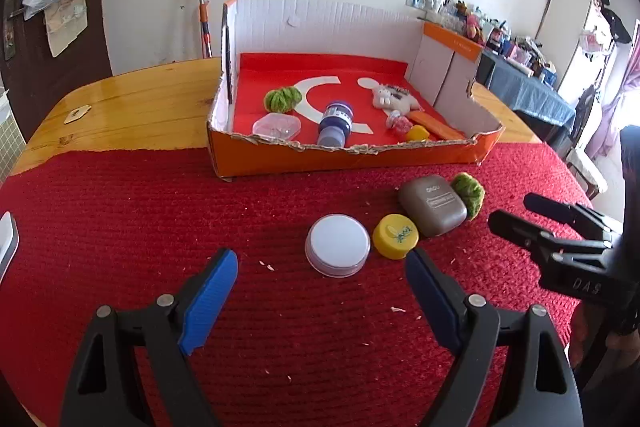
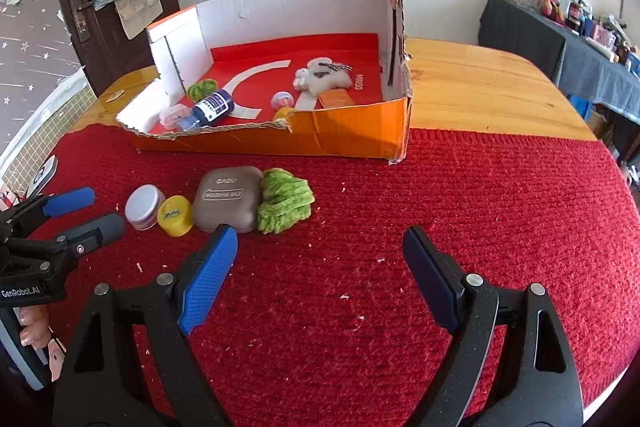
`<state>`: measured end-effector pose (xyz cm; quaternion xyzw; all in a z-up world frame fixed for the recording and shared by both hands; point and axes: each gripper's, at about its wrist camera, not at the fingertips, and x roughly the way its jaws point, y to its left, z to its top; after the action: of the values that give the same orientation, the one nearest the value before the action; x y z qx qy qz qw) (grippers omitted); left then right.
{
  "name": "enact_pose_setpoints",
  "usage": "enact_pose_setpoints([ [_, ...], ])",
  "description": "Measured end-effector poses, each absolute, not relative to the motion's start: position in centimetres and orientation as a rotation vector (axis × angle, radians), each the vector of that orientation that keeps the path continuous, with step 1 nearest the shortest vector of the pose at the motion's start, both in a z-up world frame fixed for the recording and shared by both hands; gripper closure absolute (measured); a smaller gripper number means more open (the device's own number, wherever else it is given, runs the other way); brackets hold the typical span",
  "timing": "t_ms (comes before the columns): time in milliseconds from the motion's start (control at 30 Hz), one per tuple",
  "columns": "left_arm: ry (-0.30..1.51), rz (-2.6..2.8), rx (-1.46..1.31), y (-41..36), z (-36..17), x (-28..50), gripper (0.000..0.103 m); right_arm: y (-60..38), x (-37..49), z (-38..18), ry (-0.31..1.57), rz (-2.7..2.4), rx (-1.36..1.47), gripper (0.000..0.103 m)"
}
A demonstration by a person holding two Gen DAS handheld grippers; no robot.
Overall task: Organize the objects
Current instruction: 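Grasp the white round lid container with the left tool while the right tool grasps the green yarn ball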
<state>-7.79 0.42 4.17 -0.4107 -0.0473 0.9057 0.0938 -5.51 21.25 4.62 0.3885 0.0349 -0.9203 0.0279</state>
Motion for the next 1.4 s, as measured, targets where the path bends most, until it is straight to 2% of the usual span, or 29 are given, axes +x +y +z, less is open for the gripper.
enact_pose_setpoints([
  [300, -0.102, 2.624, -1.304, 0.5, 3.3, -9.0, 0.016, 22.0, -7.4, 4.8, 0.061, -2.824, 1.267, 0.018],
  [1167, -0.012, 2.628, -1.325, 0.4, 2.2, -10.9, 0.016, 20.8, -10.2, 3.5, 0.198, -2.798, 1.372, 0.018],
  [1400, -0.01, 2.633, -1.303, 0.5, 2.2, -10.9, 0.02, 20.7, -9.9, 3.4, 0.223, -2.814, 1.338, 0.018],
])
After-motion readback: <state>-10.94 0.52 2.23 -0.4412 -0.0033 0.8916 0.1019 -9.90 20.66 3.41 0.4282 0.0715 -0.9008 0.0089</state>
